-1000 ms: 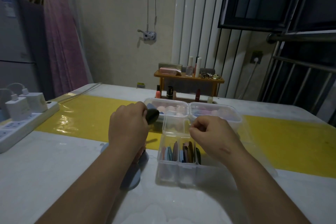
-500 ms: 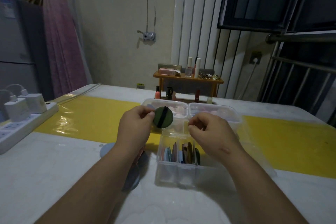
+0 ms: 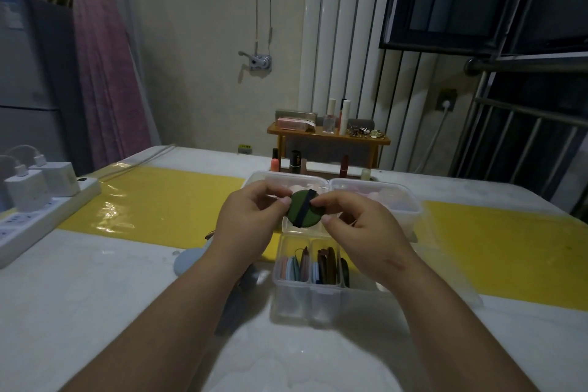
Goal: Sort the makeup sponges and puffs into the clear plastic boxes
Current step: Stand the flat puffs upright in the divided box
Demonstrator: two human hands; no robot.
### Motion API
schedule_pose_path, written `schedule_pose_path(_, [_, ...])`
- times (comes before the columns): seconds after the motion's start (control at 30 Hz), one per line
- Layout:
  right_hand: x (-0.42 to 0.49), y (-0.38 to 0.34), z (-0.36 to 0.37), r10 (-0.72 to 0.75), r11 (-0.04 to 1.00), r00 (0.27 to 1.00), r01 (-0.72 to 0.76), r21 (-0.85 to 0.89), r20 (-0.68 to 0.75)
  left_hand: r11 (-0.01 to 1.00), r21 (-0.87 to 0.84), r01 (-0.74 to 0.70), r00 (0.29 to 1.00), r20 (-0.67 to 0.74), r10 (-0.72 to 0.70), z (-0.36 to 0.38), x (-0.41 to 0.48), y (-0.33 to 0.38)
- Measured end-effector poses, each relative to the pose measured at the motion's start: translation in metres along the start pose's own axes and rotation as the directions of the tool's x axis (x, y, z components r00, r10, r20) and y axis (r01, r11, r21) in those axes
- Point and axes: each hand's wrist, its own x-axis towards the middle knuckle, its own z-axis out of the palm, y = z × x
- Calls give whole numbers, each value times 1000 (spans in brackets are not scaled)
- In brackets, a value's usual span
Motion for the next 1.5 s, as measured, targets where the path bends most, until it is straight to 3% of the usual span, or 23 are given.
schedule_pose_path(0.13, [1,1,-1,-8,1000,999,8,14,-36,999,36,-1,999,51,-1,1,0,-3])
schedule_pose_path(0.27, [2,0,-7,6,1000,992,-3,30,-123,980,192,-56,993,112,35,1,0,-5])
schedule_pose_path(0.37, [1,-2,-15,5,1000,981,-1,24,-191,860,496,-121,986,158,48,-1,0,-7])
schedule_pose_path(0.5, [2,2,-24,29,996,974,-47,-74,-224,747,651,-134,973,231,-27,-2,-1,-10])
schedule_pose_path(0.63, [4,6,-24,56,985,980,-85,-151,-189,747,653,-126,968,247,-53,-1,-1,-10])
schedule_pose_path(1.03, [1,-3,-17,290,899,948,-221,-378,134,729,674,-119,981,193,-18,-2,-1,-10])
schedule_pose_path(1.5, [-1,-3,-16,278,907,944,-199,-371,175,705,698,-127,979,204,-26,-3,-2,-5])
